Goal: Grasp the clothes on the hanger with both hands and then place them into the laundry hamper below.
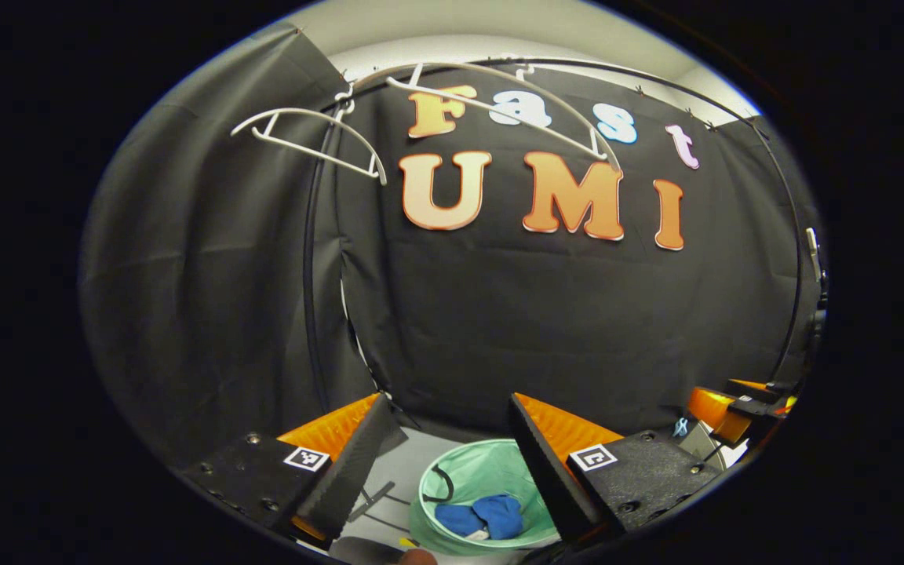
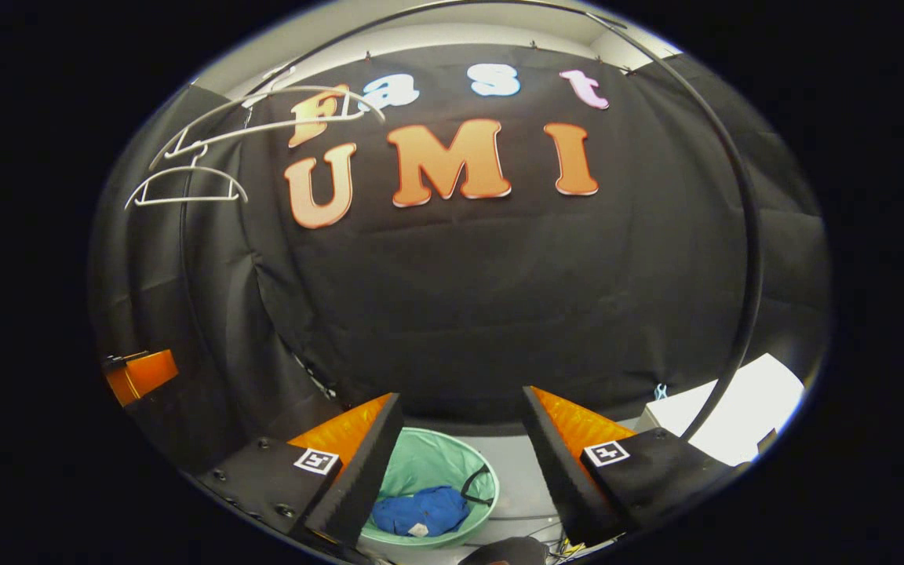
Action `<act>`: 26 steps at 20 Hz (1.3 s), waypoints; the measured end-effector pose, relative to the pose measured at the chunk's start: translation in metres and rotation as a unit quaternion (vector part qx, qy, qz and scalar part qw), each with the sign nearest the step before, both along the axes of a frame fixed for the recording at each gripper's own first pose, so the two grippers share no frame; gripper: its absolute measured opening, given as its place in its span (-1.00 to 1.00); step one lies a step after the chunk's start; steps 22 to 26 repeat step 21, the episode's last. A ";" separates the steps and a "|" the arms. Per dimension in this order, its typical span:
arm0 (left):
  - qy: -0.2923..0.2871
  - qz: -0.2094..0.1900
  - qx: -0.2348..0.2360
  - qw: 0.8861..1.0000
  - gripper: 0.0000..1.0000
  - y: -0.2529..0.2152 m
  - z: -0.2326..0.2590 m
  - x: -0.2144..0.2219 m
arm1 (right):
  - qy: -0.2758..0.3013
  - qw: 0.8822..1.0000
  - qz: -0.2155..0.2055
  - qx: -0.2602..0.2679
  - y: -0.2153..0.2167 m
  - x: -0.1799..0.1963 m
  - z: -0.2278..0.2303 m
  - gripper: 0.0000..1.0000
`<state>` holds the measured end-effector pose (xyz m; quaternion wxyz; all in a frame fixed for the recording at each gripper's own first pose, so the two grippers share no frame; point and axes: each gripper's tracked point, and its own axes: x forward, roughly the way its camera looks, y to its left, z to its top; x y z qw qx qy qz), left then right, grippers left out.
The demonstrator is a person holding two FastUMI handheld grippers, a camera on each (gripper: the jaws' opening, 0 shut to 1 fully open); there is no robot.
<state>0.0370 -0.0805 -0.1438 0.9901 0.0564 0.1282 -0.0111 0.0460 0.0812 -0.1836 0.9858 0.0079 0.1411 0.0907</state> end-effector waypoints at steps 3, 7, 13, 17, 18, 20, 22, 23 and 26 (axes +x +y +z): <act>-0.013 -0.004 -0.011 1.000 0.89 -0.004 0.012 -0.006 | -0.025 1.000 -0.014 -0.004 -0.014 -0.002 0.033 0.95; -0.040 -0.019 -0.024 0.999 0.89 -0.007 0.039 -0.009 | -0.049 0.998 -0.030 -0.015 -0.024 0.003 0.052 0.96; -0.077 -0.011 -0.006 0.997 0.89 -0.004 0.063 -0.015 | -0.071 0.996 -0.045 -0.035 -0.035 -0.002 0.073 0.95; -0.072 -0.010 -0.007 0.997 0.89 -0.003 0.059 -0.015 | -0.076 0.995 -0.043 -0.038 -0.029 -0.006 0.078 0.95; -0.071 -0.010 -0.008 0.997 0.89 -0.002 0.059 -0.015 | -0.076 0.995 -0.043 -0.038 -0.028 -0.006 0.078 0.95; -0.070 -0.010 -0.008 0.997 0.89 -0.002 0.059 -0.015 | -0.076 0.995 -0.043 -0.040 -0.028 -0.005 0.076 0.77; -0.069 -0.009 -0.008 0.998 0.89 -0.001 0.058 -0.015 | -0.075 0.995 -0.043 -0.040 -0.027 -0.006 0.076 0.77; -0.069 -0.009 -0.008 0.998 0.89 -0.001 0.058 -0.015 | -0.075 0.995 -0.043 -0.040 -0.027 -0.006 0.076 0.77; -0.069 -0.009 -0.008 0.998 0.89 -0.001 0.058 -0.015 | -0.075 0.995 -0.043 -0.040 -0.027 -0.006 0.076 0.77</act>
